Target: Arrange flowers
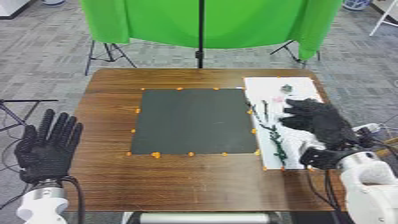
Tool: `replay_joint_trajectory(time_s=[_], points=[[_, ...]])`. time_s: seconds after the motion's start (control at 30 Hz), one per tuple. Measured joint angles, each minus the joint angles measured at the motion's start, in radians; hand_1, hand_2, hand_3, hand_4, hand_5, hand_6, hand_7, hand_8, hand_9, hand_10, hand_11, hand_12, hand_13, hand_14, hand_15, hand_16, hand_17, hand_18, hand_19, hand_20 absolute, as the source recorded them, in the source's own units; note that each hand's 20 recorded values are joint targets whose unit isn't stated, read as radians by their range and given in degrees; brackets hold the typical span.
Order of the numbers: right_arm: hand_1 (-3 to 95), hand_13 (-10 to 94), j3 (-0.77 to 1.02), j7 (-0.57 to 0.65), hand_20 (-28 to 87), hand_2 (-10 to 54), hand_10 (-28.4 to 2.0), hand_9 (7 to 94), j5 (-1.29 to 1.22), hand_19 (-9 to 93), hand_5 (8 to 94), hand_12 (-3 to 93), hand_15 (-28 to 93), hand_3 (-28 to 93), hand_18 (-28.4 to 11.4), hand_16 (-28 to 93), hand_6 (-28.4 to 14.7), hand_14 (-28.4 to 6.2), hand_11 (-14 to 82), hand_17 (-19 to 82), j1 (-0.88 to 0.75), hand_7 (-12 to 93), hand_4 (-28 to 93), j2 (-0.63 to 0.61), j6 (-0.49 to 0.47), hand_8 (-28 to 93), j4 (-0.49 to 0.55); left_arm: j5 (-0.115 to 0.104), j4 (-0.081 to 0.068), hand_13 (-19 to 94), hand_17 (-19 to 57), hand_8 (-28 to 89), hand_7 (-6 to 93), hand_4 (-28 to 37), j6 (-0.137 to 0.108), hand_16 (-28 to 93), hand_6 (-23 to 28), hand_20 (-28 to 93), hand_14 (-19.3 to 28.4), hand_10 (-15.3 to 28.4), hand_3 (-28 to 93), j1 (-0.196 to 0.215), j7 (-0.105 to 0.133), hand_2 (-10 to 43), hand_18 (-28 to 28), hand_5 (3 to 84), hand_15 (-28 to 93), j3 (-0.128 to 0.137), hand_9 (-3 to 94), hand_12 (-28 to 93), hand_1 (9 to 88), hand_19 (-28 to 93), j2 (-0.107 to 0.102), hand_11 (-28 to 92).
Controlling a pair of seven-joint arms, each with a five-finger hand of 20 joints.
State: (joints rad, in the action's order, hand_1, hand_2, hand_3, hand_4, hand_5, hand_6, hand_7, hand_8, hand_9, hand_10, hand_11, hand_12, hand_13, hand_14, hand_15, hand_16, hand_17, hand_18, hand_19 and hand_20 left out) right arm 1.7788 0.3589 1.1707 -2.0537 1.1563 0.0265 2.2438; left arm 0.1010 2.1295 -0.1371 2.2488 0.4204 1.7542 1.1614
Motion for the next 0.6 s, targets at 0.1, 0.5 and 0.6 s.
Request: replay_joint_trajectory(time_s=[0.1, 0.5, 0.6], points=[[25.4, 60, -0.071, 0.044, 21, -9.4, -18.6, 64.2, 0.136, 66, 62.5, 14.6, 33, 78, -21.6, 18, -7.3, -14.2, 13.4, 22, -0.004, 10, -26, -0.036, 0.007, -12, 0.000, 0.000, 0.000, 24, -2.6, -11, 6.5, -28.3, 0.000, -8, 6.7, 8, 11.7, 13.9, 77, 0.000, 0.000, 16.2, 9.4, 38.1, 18, 0.000, 35.5, 4, 24.9, 28, 0.000, 14], [29.5, 53, -0.245, 0.167, 31, -9.5, -19.2, 56.3, 0.694, 85, 61.6, 36.7, 83, 72, -25.0, 31, -4.9, -17.5, 64.1, 25, -0.003, 22, -28, -0.055, 0.052, -14, -0.093, -0.001, -0.001, 26, -3.1, -10, 7.3, -28.3, -0.002, -7, 7.3, 9, 13.5, 14.1, 77, -0.003, -0.007, 16.4, 9.8, 38.8, 21, -0.004, 35.3, 5, 25.0, 29, 0.001, 14], [30.8, 54, -0.278, 0.208, 37, -9.5, -18.9, 56.2, 0.812, 85, 59.1, 40.1, 86, 69, -25.6, 34, -3.6, -17.5, 68.5, 26, -0.001, 35, -28, -0.058, 0.149, -17, -0.112, -0.001, -0.001, 26, -3.1, -10, 7.6, -28.3, -0.002, -7, 7.5, 9, 13.5, 14.1, 77, -0.004, -0.010, 16.4, 9.9, 39.1, 21, -0.005, 35.6, 6, 25.0, 29, 0.001, 15]])
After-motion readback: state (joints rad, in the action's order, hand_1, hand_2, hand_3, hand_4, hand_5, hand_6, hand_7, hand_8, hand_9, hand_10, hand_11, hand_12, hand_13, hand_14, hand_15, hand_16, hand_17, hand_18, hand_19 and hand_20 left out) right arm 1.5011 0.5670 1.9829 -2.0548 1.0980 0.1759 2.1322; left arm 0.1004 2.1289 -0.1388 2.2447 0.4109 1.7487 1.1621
